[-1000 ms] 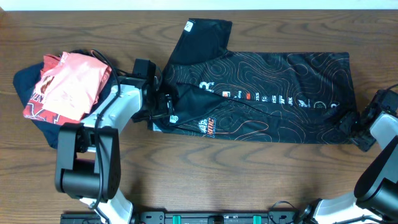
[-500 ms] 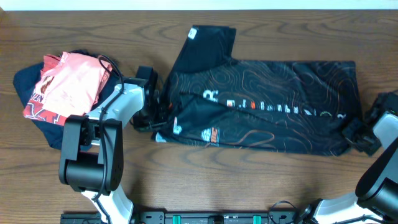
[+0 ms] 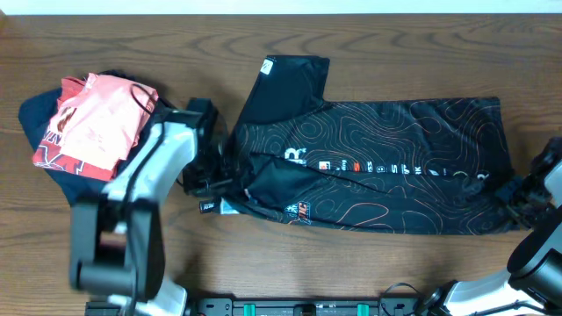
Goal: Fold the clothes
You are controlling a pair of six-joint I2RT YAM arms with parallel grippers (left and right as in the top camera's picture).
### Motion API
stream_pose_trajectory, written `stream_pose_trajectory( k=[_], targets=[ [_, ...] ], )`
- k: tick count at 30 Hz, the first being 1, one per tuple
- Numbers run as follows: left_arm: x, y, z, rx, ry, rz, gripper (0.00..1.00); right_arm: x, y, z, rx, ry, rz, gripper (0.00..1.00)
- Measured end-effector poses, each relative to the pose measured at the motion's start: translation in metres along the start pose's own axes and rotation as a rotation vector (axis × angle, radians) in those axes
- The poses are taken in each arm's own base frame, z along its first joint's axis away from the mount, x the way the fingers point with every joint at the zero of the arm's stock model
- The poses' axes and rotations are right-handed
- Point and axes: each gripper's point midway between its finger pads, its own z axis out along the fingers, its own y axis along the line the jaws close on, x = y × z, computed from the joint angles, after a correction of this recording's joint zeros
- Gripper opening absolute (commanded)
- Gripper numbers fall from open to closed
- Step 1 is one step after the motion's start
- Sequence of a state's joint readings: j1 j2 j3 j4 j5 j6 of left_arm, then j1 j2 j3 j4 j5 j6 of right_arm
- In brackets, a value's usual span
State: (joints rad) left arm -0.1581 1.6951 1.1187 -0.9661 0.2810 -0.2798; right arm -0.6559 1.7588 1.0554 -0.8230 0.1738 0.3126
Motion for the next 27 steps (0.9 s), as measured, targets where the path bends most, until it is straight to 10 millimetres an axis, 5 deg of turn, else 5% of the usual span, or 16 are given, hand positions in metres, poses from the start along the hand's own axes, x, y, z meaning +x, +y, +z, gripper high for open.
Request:
stream_pose_trajectory(
  k=[5, 10, 17, 27],
  targets=[
    [-0.051, -0.027, -0.042, 0.102, -0.319, 0.094, 0.84, -0.026, 0.025, -0.036, -0.152, -0.054, -0.002, 0.64],
    [-0.090, -0.044, -0.056, 0.149, -0.480, 0.166, 0.83, -0.035, 0.053, -0.078, -0.350, -0.107, -0.060, 0.69],
    [-0.149, -0.069, -0.051, 0.167, -0.533, 0.259, 0.83, -0.020, 0.067, -0.110, -0.468, -0.123, -0.129, 0.70],
    [-0.237, -0.103, -0.016, 0.237, -0.625, 0.348, 0.83, 0.012, 0.092, -0.117, -0.496, -0.054, -0.255, 0.70]
  ],
)
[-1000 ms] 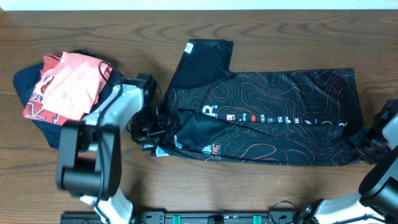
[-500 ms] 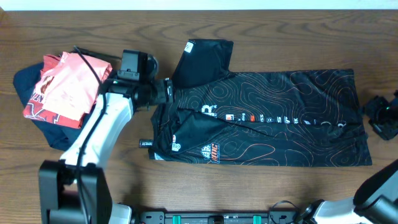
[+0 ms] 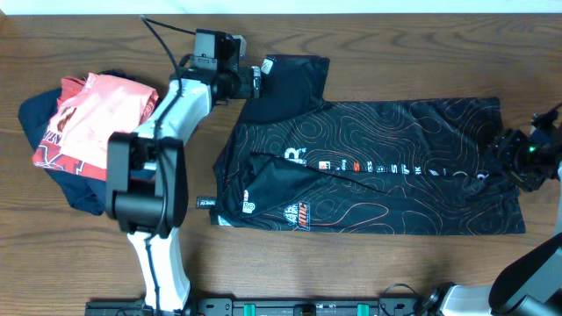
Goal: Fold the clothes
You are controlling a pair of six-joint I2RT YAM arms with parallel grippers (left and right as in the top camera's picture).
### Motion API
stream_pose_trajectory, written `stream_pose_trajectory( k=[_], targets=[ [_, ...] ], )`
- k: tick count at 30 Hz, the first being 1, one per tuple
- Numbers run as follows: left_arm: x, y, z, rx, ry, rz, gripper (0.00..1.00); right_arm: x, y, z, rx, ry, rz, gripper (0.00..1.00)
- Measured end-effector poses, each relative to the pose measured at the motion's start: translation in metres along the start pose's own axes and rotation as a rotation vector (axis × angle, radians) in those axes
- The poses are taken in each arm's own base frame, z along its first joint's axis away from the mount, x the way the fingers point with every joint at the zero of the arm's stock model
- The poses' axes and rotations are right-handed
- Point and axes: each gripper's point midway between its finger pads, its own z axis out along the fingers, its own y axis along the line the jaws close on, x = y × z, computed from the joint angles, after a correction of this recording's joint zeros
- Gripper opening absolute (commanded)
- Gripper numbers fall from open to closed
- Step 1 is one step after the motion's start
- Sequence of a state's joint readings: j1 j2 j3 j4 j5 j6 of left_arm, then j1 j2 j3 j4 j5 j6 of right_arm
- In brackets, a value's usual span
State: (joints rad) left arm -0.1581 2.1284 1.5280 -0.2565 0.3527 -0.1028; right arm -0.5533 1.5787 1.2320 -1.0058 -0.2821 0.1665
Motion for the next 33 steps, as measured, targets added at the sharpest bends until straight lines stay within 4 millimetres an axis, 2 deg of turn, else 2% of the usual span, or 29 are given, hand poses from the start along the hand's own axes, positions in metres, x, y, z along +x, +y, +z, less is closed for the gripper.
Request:
stream_pose_trajectory(
  k=[3, 7, 9, 10, 12, 13, 14, 15, 16, 20, 24, 29, 33],
  targets=[
    [0.007, 0.004, 0.021, 0.015, 0.006, 0.002, 0.82, 0.002, 0.007, 0.002, -0.006, 0.007, -0.023, 0.71],
    [0.013, 0.002, 0.038, 0.028, 0.007, 0.014, 0.82, 0.004, 0.011, 0.003, -0.010, 0.012, -0.042, 0.72],
    [0.015, -0.006, 0.041, 0.040, 0.010, 0.026, 0.76, 0.004, 0.012, 0.003, -0.012, 0.013, -0.045, 0.71],
    [0.016, -0.010, 0.043, 0.045, 0.012, 0.036, 0.70, 0.004, 0.012, 0.003, -0.012, 0.013, -0.045, 0.71],
    [0.020, -0.021, 0.047, 0.059, 0.022, 0.053, 0.36, 0.004, 0.012, 0.003, -0.012, 0.012, -0.045, 0.70],
    [0.022, -0.028, 0.050, 0.068, 0.029, 0.061, 0.24, 0.004, 0.012, 0.003, -0.012, 0.012, -0.045, 0.70],
    [0.026, -0.032, 0.052, 0.074, 0.038, 0.065, 0.19, 0.004, 0.012, 0.003, -0.012, 0.012, -0.046, 0.70],
    [0.029, -0.037, 0.055, 0.081, 0.045, 0.072, 0.09, 0.004, 0.012, 0.003, -0.013, 0.012, -0.046, 0.70],
    [0.032, -0.041, 0.057, 0.086, 0.051, 0.075, 0.06, 0.003, 0.012, 0.003, -0.013, 0.009, -0.047, 0.70],
    [0.036, -0.047, 0.059, 0.096, 0.063, 0.061, 0.06, -0.007, 0.015, 0.003, -0.021, -0.032, -0.063, 0.71],
    [0.034, -0.036, 0.055, 0.081, 0.069, -0.012, 0.06, -0.022, 0.026, 0.004, -0.028, -0.099, -0.113, 0.77],
    [0.031, -0.020, 0.033, 0.062, 0.095, -0.105, 0.06, -0.050, 0.048, 0.015, -0.016, -0.210, -0.205, 0.78],
    [0.023, -0.028, 0.006, 0.068, 0.100, -0.126, 0.06, -0.078, 0.049, 0.037, 0.022, -0.283, -0.228, 0.79]
  ],
)
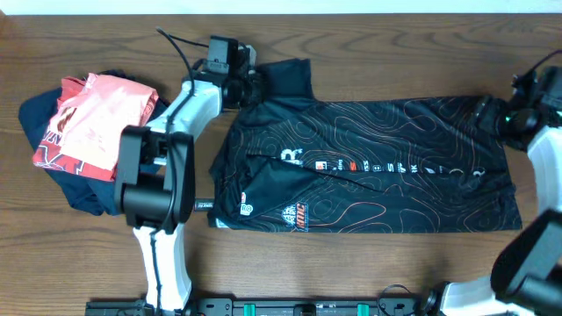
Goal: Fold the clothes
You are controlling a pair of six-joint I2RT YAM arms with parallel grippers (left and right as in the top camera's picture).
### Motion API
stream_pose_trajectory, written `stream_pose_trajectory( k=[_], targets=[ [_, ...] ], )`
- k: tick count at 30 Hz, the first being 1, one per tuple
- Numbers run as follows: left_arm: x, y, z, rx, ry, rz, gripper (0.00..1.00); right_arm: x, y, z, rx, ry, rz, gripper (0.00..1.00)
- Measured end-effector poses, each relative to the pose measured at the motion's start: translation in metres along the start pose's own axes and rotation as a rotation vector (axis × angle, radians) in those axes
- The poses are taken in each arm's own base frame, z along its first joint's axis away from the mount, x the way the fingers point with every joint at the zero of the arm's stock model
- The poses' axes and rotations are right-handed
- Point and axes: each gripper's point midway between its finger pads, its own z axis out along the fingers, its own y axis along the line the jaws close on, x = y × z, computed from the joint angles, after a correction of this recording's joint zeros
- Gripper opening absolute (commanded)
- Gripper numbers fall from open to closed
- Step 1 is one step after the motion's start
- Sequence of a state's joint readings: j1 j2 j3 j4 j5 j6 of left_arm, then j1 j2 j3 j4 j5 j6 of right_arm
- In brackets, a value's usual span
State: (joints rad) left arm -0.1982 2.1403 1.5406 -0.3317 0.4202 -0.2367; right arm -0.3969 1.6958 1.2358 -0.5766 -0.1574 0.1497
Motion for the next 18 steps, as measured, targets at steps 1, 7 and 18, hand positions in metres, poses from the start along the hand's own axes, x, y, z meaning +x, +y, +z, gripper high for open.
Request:
stream_pose_trajectory(
  k=[1, 7, 18],
  targets=[
    [0.000, -0.002, -0.005, -0.001, 0.004, -0.002, 0.06, -0.006, -0.005, 0.009, 0.020, -0.022, 0.003, 0.80],
    [0.019, -0.007, -0.019, -0.012, 0.084, -0.031, 0.06, -0.033, -0.022, 0.053, 0.083, -0.130, 0.041, 0.82],
    [0.033, -0.003, -0.020, -0.029, 0.139, -0.056, 0.06, -0.032, -0.036, 0.127, 0.079, -0.176, 0.124, 0.84]
  ],
)
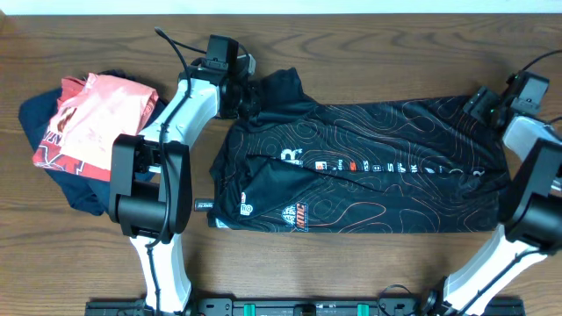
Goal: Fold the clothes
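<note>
A black shirt (386, 175) with orange contour lines lies spread flat across the middle of the table, collar end to the left. Its far sleeve (283, 88) is bunched at the upper left. My left gripper (248, 95) is shut on that sleeve's end. My right gripper (480, 104) is at the shirt's far right hem corner and looks shut on the cloth there. The near sleeve is folded in over the chest by the logos.
A pile of folded clothes (88, 123), a pink-red shirt on top of a navy garment, sits at the left of the wooden table (369, 263). Cables trail from both arms near the far edge.
The far sleeve has shifted slightly toward the shirt's body with my left gripper. My right gripper has moved left along the far edge, and the shirt's right hem has drawn inward.
First my left gripper was at the shirt's near left edge and my right at the near right hem. Then the left was at the far sleeve, the right midway along the hem. Later the sleeve bunched, the right reached the far corner. Now both hold cloth.
</note>
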You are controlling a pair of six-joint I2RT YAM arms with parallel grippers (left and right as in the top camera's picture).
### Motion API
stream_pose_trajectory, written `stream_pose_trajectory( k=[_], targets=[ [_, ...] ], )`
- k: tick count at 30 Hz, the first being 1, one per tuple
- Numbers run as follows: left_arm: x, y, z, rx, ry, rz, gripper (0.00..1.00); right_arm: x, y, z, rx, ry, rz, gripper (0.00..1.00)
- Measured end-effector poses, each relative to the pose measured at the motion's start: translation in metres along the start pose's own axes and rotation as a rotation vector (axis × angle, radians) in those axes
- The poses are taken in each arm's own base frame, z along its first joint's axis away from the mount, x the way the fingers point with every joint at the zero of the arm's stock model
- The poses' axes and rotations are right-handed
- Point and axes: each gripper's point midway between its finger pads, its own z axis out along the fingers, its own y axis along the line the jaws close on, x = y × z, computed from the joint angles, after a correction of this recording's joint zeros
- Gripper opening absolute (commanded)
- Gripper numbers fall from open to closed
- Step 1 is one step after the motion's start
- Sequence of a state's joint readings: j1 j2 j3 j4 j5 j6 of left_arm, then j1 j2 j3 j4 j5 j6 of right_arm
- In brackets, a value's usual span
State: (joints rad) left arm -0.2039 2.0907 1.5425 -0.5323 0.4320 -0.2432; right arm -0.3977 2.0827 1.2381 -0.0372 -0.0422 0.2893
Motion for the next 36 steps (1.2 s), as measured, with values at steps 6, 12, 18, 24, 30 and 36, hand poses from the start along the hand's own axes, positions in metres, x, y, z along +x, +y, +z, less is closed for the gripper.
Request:
stream_pose_trajectory(
  k=[6, 12, 18, 24, 30, 36],
  targets=[
    [0.001, 0.000, 0.000, -0.001, 0.003, -0.001, 0.06, -0.010, 0.000, 0.011, -0.001, -0.058, 0.005, 0.54],
    [0.001, 0.000, 0.000, -0.002, 0.005, -0.002, 0.06, -0.007, -0.002, 0.016, 0.004, -0.051, 0.013, 0.01],
    [0.001, 0.001, 0.000, -0.002, 0.005, -0.003, 0.06, -0.003, -0.003, 0.015, 0.009, -0.026, 0.021, 0.01],
    [0.000, 0.000, -0.008, -0.003, 0.000, -0.007, 0.06, 0.010, -0.009, -0.003, 0.040, 0.062, 0.029, 0.01],
    [0.006, -0.020, -0.066, 0.008, -0.023, -0.004, 0.06, -0.009, -0.021, -0.068, 0.072, 0.069, 0.057, 0.02],
    [0.055, -0.021, -0.101, -0.036, 0.135, -0.070, 0.06, 0.002, -0.049, -0.148, 0.217, 0.152, 0.046, 0.01]
  ],
)
